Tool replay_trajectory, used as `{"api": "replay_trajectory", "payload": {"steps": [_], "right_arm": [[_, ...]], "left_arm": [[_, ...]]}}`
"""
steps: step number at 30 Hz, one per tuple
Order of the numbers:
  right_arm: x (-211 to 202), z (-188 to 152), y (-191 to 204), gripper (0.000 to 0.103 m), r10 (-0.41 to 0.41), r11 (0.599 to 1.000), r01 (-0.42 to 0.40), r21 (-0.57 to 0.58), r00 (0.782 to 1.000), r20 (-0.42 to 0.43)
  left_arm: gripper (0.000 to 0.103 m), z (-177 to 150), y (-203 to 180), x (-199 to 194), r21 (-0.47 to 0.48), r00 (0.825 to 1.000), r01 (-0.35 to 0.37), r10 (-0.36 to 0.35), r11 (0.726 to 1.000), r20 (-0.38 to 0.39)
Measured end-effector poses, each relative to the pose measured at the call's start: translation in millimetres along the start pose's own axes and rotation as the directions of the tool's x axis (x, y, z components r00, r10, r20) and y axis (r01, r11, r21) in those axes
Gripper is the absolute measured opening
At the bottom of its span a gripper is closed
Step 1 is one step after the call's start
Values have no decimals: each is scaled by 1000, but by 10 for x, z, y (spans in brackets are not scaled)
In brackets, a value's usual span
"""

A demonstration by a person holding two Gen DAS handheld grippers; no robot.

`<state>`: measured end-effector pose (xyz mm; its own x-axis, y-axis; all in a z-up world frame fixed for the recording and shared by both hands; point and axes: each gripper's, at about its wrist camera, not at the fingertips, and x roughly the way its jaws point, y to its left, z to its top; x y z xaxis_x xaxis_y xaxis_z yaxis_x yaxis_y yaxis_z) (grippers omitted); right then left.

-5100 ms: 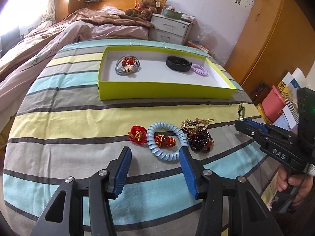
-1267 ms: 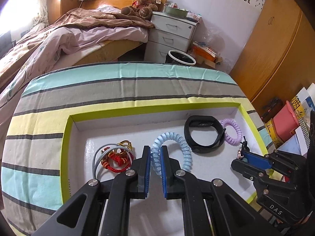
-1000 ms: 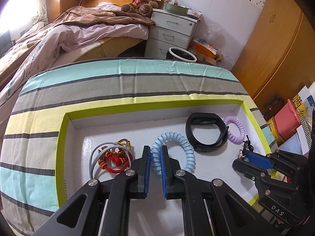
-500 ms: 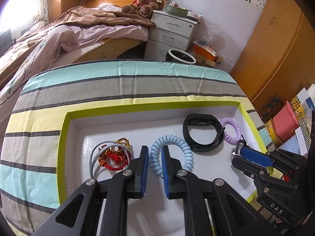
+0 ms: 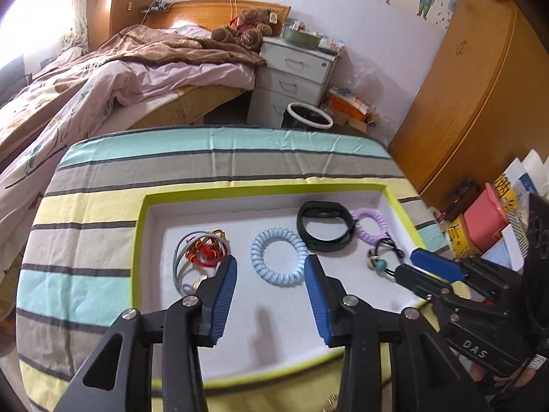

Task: Organize jewelry
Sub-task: 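Open both tools to release the items and move back over the remaining jewelry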

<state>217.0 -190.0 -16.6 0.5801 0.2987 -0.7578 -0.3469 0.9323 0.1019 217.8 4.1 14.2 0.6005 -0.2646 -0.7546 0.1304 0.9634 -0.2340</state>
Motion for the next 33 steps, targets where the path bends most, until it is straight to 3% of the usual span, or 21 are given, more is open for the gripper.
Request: {"api": "replay_trajectory", "payload": {"steps": [14, 16, 18, 20, 33], "right_arm": [[-382, -311, 214, 34, 63, 998, -63, 5, 997, 34], [-424, -378, 243, 38, 78, 997, -79, 11, 996, 38], [-465, -452, 271, 53, 108, 994, -109, 27, 993, 53], [-497, -530, 323, 53, 128, 991, -130, 25, 990, 60], [-458, -916, 808, 53, 167, 984, -166, -63, 986, 16]], "left_arm": [[41, -407, 47, -687, -8, 997, 3, -2, 1000, 82], [41, -476, 66, -761, -10, 996, 5, -4, 1000, 89], [42, -552, 98, -825, -21, 995, 4, -2, 1000, 96], [46, -636, 126, -890, -36, 995, 6, -3, 999, 102], [47, -1092, 388, -1147, -101, 995, 9, 2, 995, 103]]}}
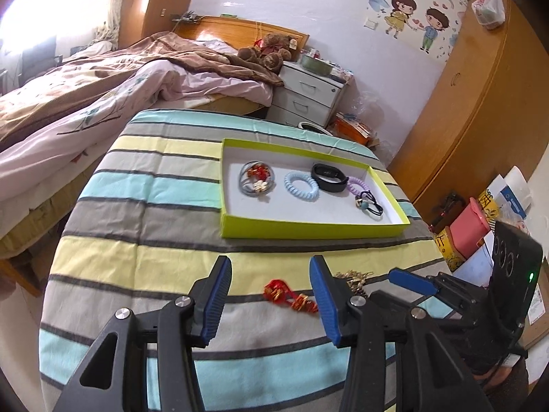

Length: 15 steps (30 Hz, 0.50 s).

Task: Organize jewelry
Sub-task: 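Open both tools to release the items and move back over the remaining jewelry, then grasp the red knotted hair tie with the left tool while the right tool grasps the dark beaded bracelet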

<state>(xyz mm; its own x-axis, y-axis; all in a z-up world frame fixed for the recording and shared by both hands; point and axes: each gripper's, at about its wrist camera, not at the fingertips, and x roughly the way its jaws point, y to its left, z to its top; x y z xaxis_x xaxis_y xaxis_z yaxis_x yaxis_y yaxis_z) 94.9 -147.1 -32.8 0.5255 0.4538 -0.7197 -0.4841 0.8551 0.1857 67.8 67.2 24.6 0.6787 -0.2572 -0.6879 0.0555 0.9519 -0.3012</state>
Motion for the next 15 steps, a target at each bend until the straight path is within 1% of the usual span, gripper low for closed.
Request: {"api": "replay_trajectory", "payload": {"steps": [7, 15], "right_arm": [[130, -73, 186, 53, -52, 997, 50, -57, 998, -29], [238, -92, 233, 53, -102, 993, 99, -62, 993, -51]], "left_arm": [[47, -112, 162, -89, -27, 1000, -7, 7, 1000, 1], [47, -169, 301, -143, -49, 1000, -5, 6, 999, 3]]}}
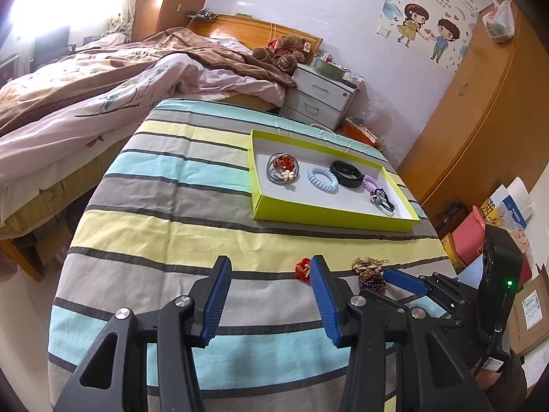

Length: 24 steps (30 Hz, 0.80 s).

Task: Organize jewelry
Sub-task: 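Grasp the red knotted hair tie with the left tool while the right tool grasps the dark beaded bracelet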

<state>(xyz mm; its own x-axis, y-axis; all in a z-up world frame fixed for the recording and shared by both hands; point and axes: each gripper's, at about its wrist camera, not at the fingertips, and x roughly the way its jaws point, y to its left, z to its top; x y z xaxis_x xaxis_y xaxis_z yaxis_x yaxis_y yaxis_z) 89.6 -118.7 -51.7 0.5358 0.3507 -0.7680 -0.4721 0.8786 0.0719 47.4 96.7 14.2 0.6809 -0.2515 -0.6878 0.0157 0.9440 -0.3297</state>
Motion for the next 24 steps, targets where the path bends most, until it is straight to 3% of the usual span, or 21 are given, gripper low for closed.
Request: {"api": "replay_trajectory", "payload": {"steps": [9, 13, 15, 24], "right_arm": [[57, 10, 30, 33, -31, 1000, 31, 4, 999, -12], [45, -1, 33, 31, -35, 999, 35, 9, 999, -6], [12, 2, 30, 22, -31, 999, 31, 12, 999, 8], [-78, -19, -10, 20, -10, 999, 9, 39, 999, 38]], "left_arm": [[47, -61, 106, 8, -17, 1000, 8, -9, 1000, -8], [47, -79, 106, 20, -17, 1000, 15, -15, 1000, -16], [47, -80, 97, 32, -15, 1000, 15, -16, 1000, -22], [47, -91, -6, 157, -4, 998, 37, -37, 999, -48]]}}
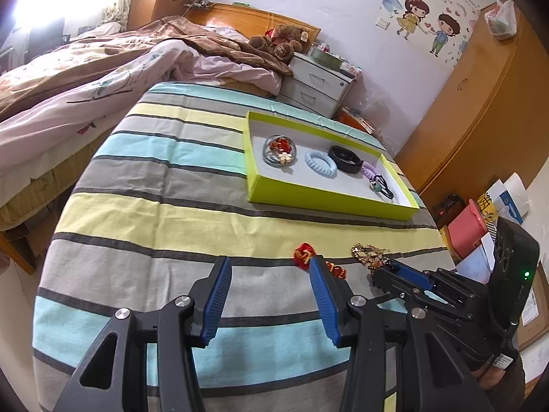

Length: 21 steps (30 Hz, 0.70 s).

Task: Organize jewelry
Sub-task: 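Grasp the red knotted hair tie with the left tool while the right tool grasps the dark beaded bracelet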

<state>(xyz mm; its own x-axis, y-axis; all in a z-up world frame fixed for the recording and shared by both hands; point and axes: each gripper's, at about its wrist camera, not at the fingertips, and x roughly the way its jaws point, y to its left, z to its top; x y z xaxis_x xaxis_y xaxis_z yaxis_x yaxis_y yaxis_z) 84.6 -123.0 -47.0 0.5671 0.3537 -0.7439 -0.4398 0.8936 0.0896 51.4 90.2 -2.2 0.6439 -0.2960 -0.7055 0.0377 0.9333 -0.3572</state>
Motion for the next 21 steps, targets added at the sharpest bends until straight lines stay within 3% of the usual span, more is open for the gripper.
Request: {"api": "replay_trajectory", "payload": {"steps": [11, 16, 21], "right_arm": [[-215, -7, -124, 20, 6, 999, -9, 41, 998, 60], [-291, -17, -184, 20, 5, 999, -9, 47, 997, 76], [-322, -39, -227, 20, -6, 999, 2, 44, 997, 82]], "left_arm": [[47, 20, -303, 312, 69, 997, 35, -30, 997, -71], [55, 21, -466, 474, 92, 996, 1, 7, 996, -90], [56, 1, -588, 630, 120, 992, -15, 30, 993, -120]]}}
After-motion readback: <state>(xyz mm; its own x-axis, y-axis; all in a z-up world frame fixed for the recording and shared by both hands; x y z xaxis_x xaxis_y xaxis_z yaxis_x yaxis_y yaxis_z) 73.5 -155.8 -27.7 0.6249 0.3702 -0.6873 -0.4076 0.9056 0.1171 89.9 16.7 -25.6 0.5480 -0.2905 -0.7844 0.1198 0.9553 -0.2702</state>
